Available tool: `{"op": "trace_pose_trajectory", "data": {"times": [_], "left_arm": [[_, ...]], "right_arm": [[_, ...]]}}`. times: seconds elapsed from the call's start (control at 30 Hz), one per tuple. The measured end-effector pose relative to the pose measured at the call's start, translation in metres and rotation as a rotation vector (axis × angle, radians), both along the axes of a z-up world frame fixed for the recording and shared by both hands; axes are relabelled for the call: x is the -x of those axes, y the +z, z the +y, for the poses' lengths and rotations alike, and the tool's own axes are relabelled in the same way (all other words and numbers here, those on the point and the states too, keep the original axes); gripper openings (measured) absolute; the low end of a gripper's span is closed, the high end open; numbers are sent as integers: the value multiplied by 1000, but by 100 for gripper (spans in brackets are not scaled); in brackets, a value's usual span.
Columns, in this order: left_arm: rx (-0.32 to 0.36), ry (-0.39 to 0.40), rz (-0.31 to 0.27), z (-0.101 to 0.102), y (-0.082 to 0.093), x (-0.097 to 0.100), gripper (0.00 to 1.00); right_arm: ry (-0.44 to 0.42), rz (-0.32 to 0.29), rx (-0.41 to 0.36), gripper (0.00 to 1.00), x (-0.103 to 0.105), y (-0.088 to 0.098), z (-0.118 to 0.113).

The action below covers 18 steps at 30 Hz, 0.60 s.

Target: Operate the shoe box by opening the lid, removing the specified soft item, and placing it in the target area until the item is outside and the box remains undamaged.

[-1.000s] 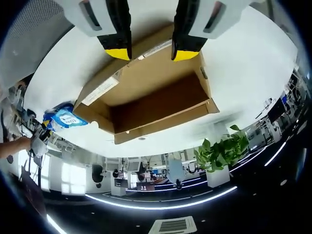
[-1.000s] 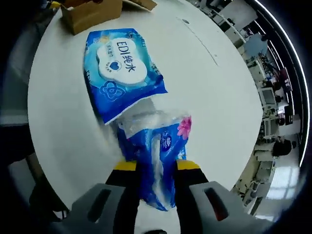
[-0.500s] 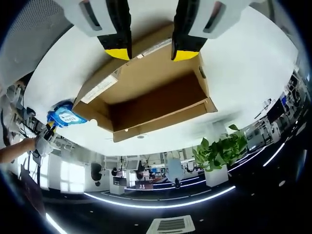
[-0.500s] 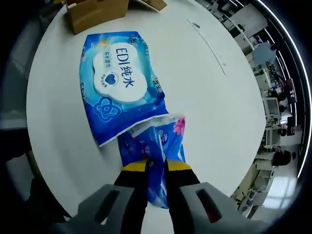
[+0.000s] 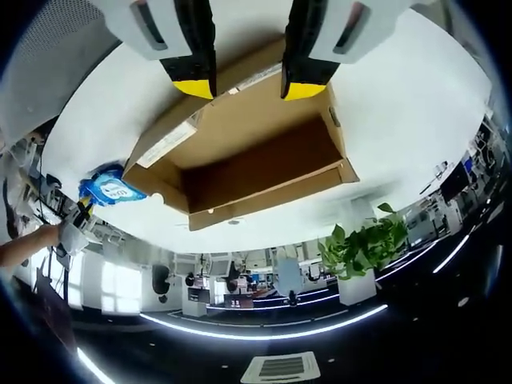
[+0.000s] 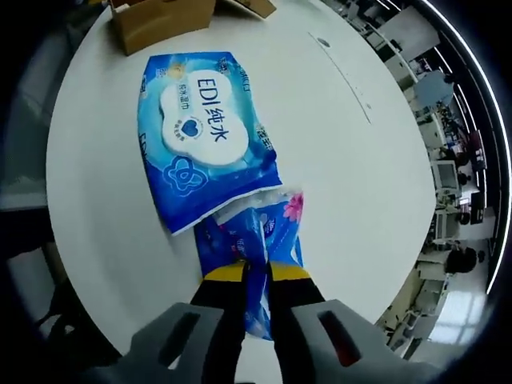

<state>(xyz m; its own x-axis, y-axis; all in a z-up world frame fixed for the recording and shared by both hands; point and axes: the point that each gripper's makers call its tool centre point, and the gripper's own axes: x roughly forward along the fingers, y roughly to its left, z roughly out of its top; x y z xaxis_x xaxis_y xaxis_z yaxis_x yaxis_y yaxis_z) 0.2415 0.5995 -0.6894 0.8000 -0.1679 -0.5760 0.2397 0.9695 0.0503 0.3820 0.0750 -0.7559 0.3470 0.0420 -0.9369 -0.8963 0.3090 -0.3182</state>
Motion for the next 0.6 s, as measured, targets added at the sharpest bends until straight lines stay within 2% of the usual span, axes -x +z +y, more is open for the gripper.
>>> {"op": "trace_pose_trajectory", "data": {"times": [0.17,0.43,0.6], "left_arm": [[5,-3,-6,0,1,-1,32],[13,-3,-15,-1,3,0,32],[15,-3,-19,-1,3,0,32]], "right_arm": [[24,-8,17,7,2,2,0],[155,3,97,6,12,-2,-4],[141,-3,95,7,13,1,-5]]}}
